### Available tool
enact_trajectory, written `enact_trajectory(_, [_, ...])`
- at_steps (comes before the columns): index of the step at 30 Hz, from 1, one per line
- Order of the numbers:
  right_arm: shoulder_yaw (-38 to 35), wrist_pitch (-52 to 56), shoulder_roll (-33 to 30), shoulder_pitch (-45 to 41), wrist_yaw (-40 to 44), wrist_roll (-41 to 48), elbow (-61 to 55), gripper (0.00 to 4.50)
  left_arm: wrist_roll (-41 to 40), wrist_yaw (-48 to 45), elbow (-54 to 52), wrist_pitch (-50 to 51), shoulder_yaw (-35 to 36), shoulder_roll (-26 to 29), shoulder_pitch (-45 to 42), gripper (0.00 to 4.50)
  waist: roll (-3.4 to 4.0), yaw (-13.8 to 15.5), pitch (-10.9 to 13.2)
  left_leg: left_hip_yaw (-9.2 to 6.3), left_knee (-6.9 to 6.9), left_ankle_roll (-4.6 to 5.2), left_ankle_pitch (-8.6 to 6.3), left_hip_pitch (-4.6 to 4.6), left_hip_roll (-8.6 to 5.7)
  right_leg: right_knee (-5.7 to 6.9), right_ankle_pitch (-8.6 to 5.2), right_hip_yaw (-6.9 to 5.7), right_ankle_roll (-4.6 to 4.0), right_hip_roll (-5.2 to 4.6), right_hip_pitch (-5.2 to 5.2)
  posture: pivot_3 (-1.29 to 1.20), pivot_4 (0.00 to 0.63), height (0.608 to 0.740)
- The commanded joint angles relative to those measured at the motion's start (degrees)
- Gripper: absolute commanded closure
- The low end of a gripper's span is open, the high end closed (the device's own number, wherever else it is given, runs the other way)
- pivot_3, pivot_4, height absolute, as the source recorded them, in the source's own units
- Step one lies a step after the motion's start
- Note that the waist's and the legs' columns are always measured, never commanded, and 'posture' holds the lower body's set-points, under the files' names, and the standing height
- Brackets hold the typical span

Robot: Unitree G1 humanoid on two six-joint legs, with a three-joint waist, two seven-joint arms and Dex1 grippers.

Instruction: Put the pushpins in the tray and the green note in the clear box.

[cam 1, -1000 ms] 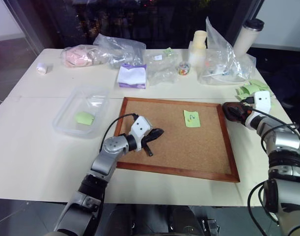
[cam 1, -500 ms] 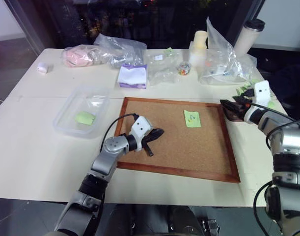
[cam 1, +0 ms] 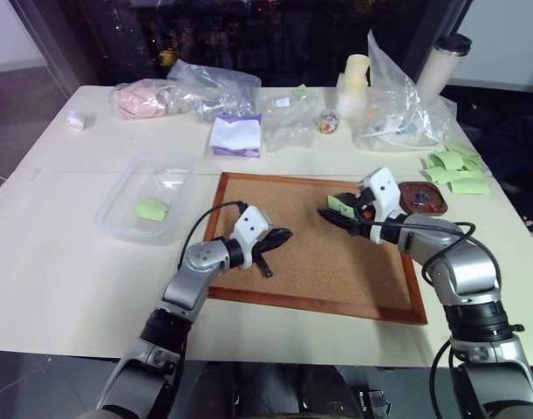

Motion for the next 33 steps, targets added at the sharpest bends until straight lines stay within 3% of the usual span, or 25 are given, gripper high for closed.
enact_trajectory(1, [0.1,-2.8,-0.4,0.5,0.3,-1.6,1.2,1.57,0.8,0.1,1.5,1.1,-0.4,0.8,1.7,4.50,0.00,-0.1,0.0,0.01,0.00,0.00,0.00,0.00,0.00,0.00,0.00,0.01,0.00,0.00,-0.01,0.00,0.150,0.740])
enact_trajectory(4, [0.3,-4.1,-0.1,0.4,0.3,-2.5,3.5,1.57,0.9,0.1,1.4,1.1,-0.4,0.9,1.7,4.50,0.00,-0.1,0.0,0.01,0.00,0.00,0.00,0.01,0.00,0.01,0.00,0.01,0.00,0.01,-0.02,0.00,0.150,0.740])
enact_trajectory(10, [0.3,-6.3,0.5,-0.1,0.3,-3.6,7.4,4.46,0.9,0.2,1.5,1.1,-0.5,0.7,1.6,4.50,0.00,-0.1,0.0,0.01,0.00,0.00,0.00,0.01,0.00,0.01,0.00,0.01,0.00,0.02,0.00,0.00,0.150,0.740])
enact_trajectory(19, [-1.1,-6.0,0.0,-0.4,0.5,-3.2,6.2,4.46,0.9,0.5,1.5,1.2,-0.4,0.7,1.6,4.50,0.00,-0.1,0.0,0.01,0.00,0.00,0.00,0.02,0.01,0.01,0.00,0.01,0.00,0.03,0.01,0.00,0.150,0.740])
enact_trajectory(33, [-4.4,3.3,-4.7,0.0,1.2,1.6,-10.9,4.46,-1.0,1.5,1.4,3.3,0.4,-1.2,1.1,4.50,-0.01,0.0,0.0,-0.01,0.00,0.00,0.00,0.01,0.02,0.00,0.00,0.01,0.00,0.02,-0.01,0.00,0.150,0.740])
